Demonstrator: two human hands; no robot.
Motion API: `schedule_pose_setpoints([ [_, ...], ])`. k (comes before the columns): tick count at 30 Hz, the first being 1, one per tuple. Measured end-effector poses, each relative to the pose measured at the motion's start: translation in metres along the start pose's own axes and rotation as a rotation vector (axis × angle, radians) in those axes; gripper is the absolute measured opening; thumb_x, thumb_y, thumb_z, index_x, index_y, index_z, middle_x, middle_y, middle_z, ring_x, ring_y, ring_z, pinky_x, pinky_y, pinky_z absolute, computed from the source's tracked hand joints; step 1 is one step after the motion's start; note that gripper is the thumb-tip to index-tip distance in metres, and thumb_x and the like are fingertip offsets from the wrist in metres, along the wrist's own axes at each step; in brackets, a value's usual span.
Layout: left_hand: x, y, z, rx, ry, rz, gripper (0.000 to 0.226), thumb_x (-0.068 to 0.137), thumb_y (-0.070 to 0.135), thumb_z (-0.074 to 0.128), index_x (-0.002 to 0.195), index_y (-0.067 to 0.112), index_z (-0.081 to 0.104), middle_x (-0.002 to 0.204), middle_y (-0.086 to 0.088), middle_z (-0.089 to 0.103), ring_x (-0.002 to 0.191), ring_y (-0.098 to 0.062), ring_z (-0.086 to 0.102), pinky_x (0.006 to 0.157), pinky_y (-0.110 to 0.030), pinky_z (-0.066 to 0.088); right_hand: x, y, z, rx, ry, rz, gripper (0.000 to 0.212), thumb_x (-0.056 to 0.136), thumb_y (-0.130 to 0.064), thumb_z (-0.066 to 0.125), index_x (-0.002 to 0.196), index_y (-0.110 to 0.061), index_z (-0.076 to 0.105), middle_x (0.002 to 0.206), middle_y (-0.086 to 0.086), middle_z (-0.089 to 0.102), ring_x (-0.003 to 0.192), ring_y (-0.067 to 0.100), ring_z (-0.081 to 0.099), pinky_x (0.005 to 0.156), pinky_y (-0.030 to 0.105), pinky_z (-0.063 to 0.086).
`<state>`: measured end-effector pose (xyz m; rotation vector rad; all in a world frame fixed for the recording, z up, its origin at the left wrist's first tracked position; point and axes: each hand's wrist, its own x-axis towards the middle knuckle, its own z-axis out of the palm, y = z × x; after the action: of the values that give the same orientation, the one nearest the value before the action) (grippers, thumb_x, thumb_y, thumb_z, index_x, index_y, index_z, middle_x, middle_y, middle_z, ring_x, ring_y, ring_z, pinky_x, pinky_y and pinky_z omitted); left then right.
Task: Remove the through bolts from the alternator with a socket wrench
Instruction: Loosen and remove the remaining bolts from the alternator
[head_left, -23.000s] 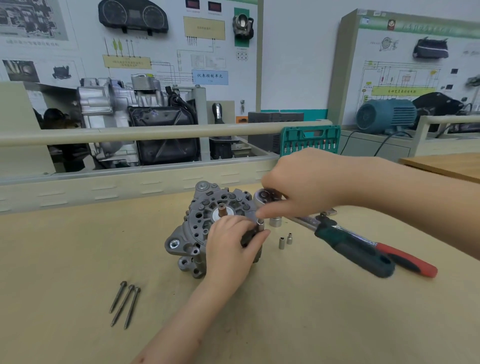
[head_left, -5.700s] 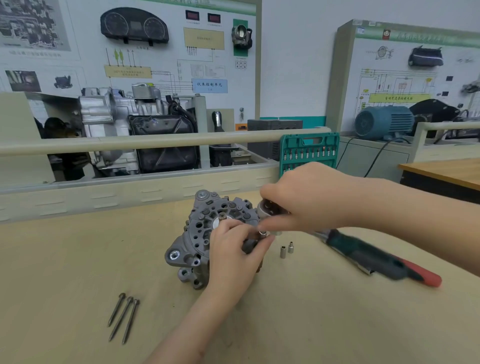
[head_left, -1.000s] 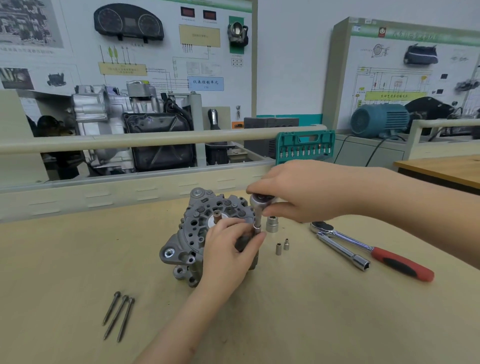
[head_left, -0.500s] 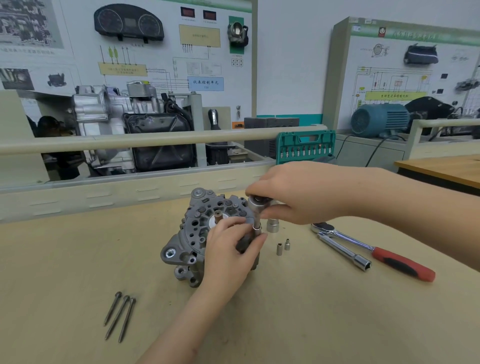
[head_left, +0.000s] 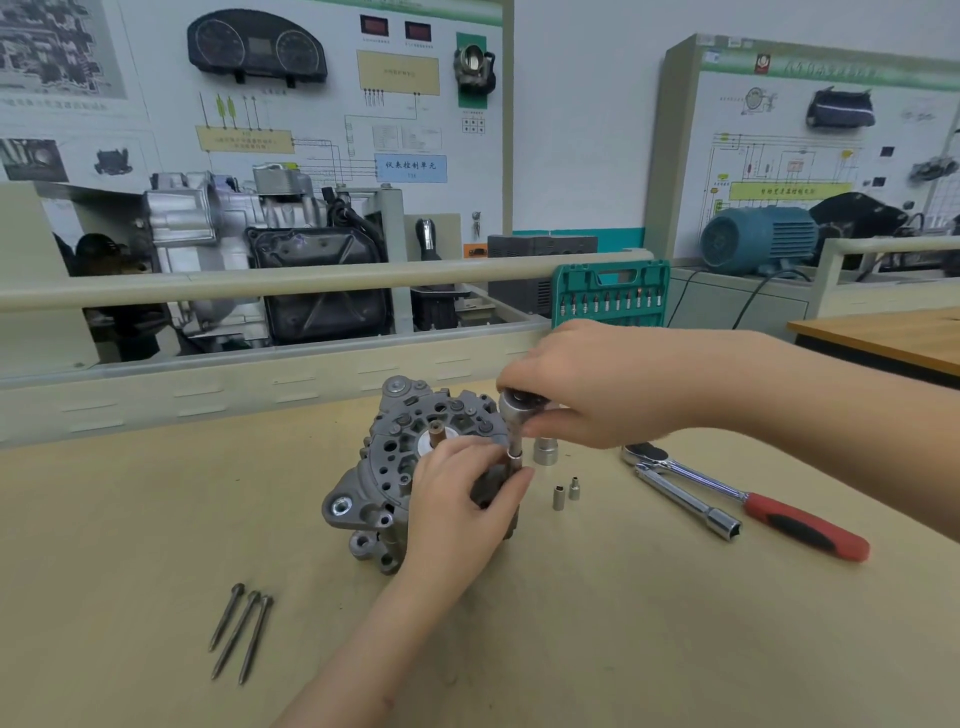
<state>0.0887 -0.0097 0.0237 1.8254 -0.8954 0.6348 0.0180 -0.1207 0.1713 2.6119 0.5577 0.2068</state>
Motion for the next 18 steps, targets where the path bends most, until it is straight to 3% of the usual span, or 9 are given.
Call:
schedule_pose_setpoints([
  [3, -0.0016, -0.0012, 0.0011, 0.004, 0.027, -0.031, 0.022, 0.077, 0.026, 0.07, 0.066, 0.008, 0.062, 0.07, 0.01, 0.056, 0.082, 0.0, 0.047, 0.079, -0.036, 0.04, 0.0002, -0.0006, 0.0022, -0.001, 0.023, -0.036, 0.023, 0.095, -0.036, 0.036, 0.096, -0.015, 0.047, 0.093, 0.001, 0.057, 0.086, 0.022, 0.051, 0.093, 0.033, 0.035],
  [6, -0.0018, 0.0013, 0.0032, 0.036, 0.076, -0.046, 0.026, 0.074, 0.025, 0.072, 0.059, 0.021, 0.051, 0.062, 0.016, 0.047, 0.075, 0.0, 0.044, 0.073, -0.027, 0.031, 0.0014, -0.0006, 0.0013, -0.11, 0.071, -0.026, 0.035, 0.093, -0.048, 0.032, 0.09, -0.016, 0.046, 0.076, -0.002, 0.055, 0.079, 0.022, 0.053, 0.097, 0.033, 0.033],
  [8, -0.0019, 0.0027, 0.004, 0.051, 0.101, -0.033, 0.032, 0.072, 0.025, 0.074, 0.059, 0.028, 0.045, 0.059, 0.019, 0.043, 0.073, 0.002, 0.044, 0.074, -0.022, 0.029, 0.0004, -0.0017, 0.0004, -0.147, 0.083, 0.029, 0.046, 0.089, -0.057, 0.028, 0.078, -0.015, 0.044, 0.059, -0.004, 0.041, 0.062, 0.02, 0.046, 0.076, 0.033, 0.043],
  [10, -0.0014, 0.0031, 0.0042, 0.067, 0.113, -0.024, 0.041, 0.072, 0.025, 0.074, 0.059, 0.036, 0.037, 0.057, 0.02, 0.04, 0.073, 0.003, 0.044, 0.073, -0.019, 0.029, -0.001, -0.0052, 0.0018, -0.135, 0.101, 0.066, 0.049, 0.085, -0.061, 0.026, 0.072, -0.016, 0.04, 0.056, -0.004, 0.036, 0.049, 0.014, 0.036, 0.048, 0.027, 0.033],
  [11, -0.001, 0.0026, 0.0038, 0.067, 0.109, -0.023, 0.042, 0.072, 0.026, 0.074, 0.059, 0.038, 0.036, 0.058, 0.02, 0.04, 0.073, 0.002, 0.044, 0.072, -0.02, 0.029, -0.001, -0.0062, 0.003, -0.13, 0.106, 0.061, 0.045, 0.085, -0.059, 0.027, 0.074, -0.016, 0.038, 0.056, -0.005, 0.035, 0.048, 0.012, 0.033, 0.045, 0.026, 0.028],
  [15, -0.0007, 0.0, -0.0005, 0.051, 0.03, 0.006, 0.02, 0.076, 0.032, 0.067, 0.067, 0.019, 0.056, 0.069, 0.017, 0.052, 0.077, -0.001, 0.045, 0.075, -0.033, 0.038, -0.0001, -0.0006, 0.0, -0.055, 0.043, 0.044, 0.027, 0.093, -0.043, 0.035, 0.088, -0.018, 0.042, 0.067, -0.007, 0.038, 0.066, 0.018, 0.044, 0.057, 0.029, 0.033],
  [18, -0.0013, -0.0007, -0.0008, 0.056, 0.003, 0.02, 0.021, 0.077, 0.03, 0.06, 0.07, 0.011, 0.062, 0.074, 0.01, 0.058, 0.08, -0.007, 0.049, 0.079, -0.039, 0.043, -0.0011, 0.0019, -0.0006, 0.01, 0.003, 0.011, 0.018, 0.094, -0.035, 0.037, 0.092, -0.018, 0.042, 0.075, -0.005, 0.043, 0.076, 0.019, 0.046, 0.065, 0.03, 0.037],
])
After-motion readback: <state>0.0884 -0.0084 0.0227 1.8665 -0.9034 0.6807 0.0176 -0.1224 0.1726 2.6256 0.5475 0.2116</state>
